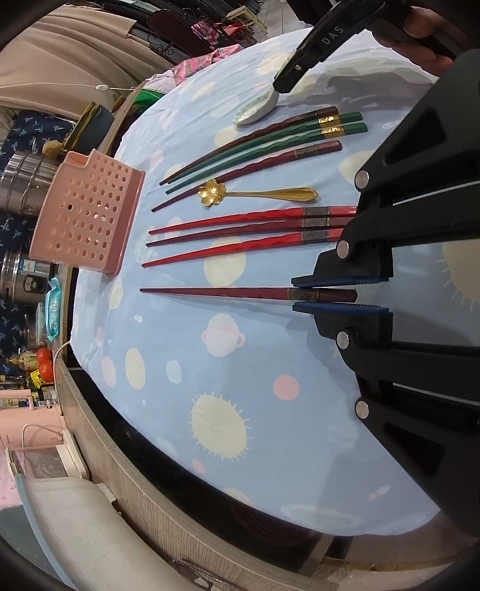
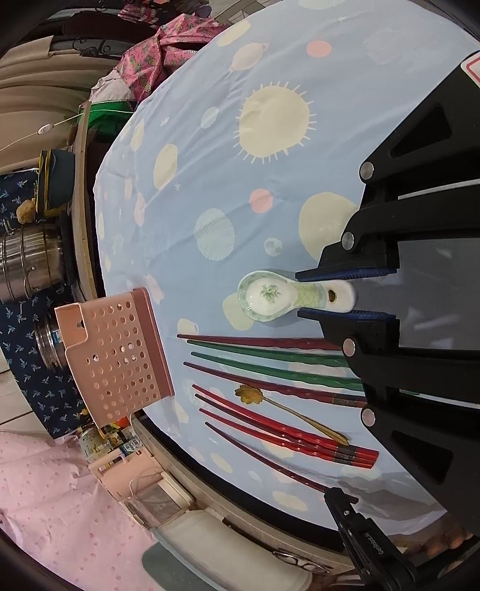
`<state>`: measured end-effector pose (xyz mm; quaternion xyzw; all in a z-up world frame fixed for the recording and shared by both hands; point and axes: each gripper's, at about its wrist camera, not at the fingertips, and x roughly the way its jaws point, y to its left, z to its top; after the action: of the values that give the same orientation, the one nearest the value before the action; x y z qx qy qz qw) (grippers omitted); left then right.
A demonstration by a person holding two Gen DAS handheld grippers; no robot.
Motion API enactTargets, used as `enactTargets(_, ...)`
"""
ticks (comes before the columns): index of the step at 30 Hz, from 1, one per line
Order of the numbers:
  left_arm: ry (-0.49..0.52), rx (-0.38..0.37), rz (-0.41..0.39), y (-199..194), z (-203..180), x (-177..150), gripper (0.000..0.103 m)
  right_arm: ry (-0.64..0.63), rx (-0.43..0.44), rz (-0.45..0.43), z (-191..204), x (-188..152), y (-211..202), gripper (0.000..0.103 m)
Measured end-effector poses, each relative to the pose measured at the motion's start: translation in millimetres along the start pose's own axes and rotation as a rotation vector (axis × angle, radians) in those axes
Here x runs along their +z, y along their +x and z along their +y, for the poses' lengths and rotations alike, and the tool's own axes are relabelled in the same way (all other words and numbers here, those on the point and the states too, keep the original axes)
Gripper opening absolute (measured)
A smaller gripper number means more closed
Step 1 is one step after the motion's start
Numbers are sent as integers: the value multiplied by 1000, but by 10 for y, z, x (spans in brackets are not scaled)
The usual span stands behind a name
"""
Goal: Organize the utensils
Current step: 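Lift the spoon with the right gripper while the left gripper lifts the chopstick toward the basket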
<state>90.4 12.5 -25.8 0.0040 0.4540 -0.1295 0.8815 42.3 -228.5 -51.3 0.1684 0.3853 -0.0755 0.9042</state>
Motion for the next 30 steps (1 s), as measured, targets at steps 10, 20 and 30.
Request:
enactTargets(10,-7,5,42,80,32,-118,7,71,33,51,-145,-133,16,17)
enactTargets(20,-2,13,52,108,25,-142,7,93,57,43,-199,-109,-5,14)
enactTargets(30,1,17,53,124,22,-156,7,76,66,64,-166,-216,64,10)
